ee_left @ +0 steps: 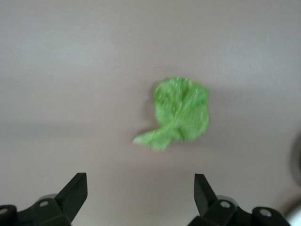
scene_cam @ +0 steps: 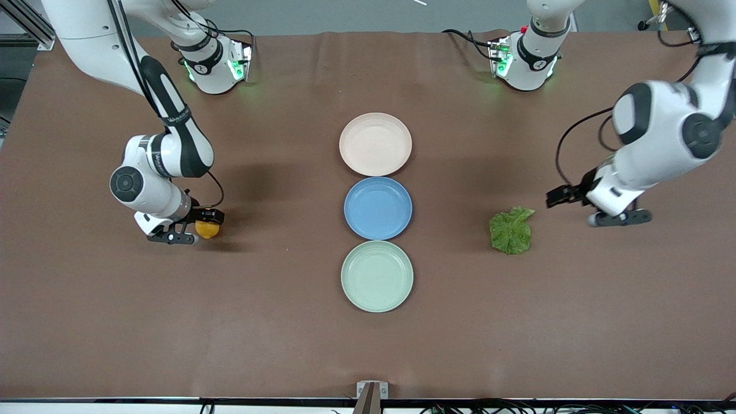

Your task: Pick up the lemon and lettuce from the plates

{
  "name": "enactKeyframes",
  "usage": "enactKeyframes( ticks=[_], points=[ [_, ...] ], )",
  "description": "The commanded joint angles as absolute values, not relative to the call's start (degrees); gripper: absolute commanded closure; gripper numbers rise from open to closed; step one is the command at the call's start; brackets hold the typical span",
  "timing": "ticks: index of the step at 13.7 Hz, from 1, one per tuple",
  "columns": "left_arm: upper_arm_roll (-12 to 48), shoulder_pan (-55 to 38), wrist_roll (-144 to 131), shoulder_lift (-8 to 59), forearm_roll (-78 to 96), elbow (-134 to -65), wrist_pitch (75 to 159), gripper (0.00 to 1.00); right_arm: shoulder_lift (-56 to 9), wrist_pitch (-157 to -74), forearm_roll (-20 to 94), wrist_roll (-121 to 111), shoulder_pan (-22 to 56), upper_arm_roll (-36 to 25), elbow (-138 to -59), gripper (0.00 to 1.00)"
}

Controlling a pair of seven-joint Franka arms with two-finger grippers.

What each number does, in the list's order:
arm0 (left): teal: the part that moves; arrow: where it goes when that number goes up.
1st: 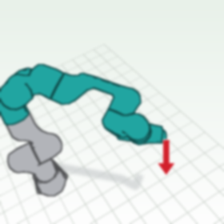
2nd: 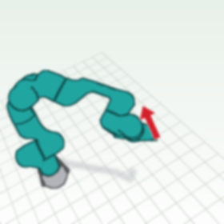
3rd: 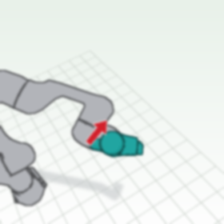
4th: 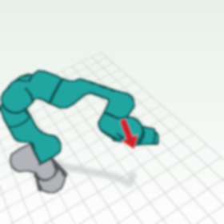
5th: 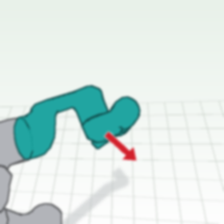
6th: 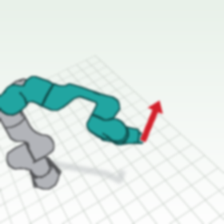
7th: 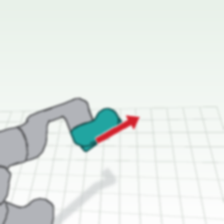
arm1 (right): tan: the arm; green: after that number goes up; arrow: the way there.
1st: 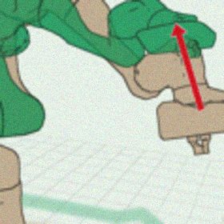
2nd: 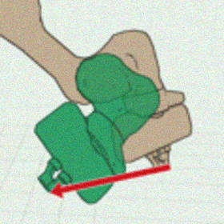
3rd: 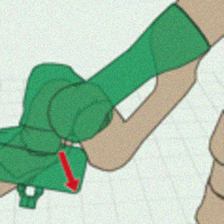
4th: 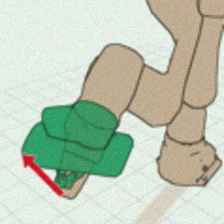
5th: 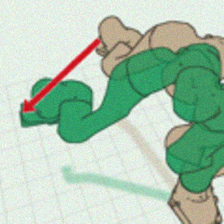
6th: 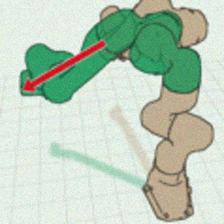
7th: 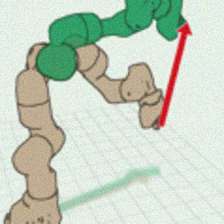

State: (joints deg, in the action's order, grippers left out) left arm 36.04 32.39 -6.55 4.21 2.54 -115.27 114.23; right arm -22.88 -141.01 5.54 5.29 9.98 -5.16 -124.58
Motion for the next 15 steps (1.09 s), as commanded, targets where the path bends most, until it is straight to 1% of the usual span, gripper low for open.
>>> enactKeyframes(
  ticks=[1,3,5,6,8,10,11,15],
  points=[
    [36.6,33.0,-5.7,3.2,1.8,-103.8,99.5,0.0,-20.8,-127.4,5.3,4.1,8.1,-4.2,-116.1,0.0],
    [36.1,33.9,-5.7,3.2,1.8,-95.8,92.1,0.0,-20.3,-109.3,4.7,1.7,7.0,-4.3,-103.3,0.0],
    [35.9,34.4,-5.9,3.1,1.8,-90.9,88.3,0.0,-20.3,-95.6,2.0,-1.7,5.7,-4.2,-91.4,0.0],
    [35.8,34.3,-5.9,3.1,1.8,-89.1,87.2,0.0,-20.0,-90.9,0.6,-1.7,5.5,-4.3,-87.1,0.0],
    [35.9,34.3,-6.1,3.1,1.8,-85.4,85.8,0.0,-19.3,-87.5,-0.2,-1.5,4.1,-4.3,-81.9,0.0],
    [36.2,34.3,-6.1,3.1,1.8,-84.6,85.5,0.0,-19.8,-84.1,-0.3,-1.5,2.3,-4.3,-75.4,0.0],
    [36.2,34.3,-6.1,3.1,1.8,-84.6,85.5,0.0,-19.8,-83.3,-0.3,-1.5,1.7,-4.3,-73.6,0.0],
    [35.9,34.0,-5.7,3.1,1.7,-84.6,85.5,0.0,-19.4,-83.2,1.1,-1.1,1.3,-4.5,-72.9,0.0]
  ],
)
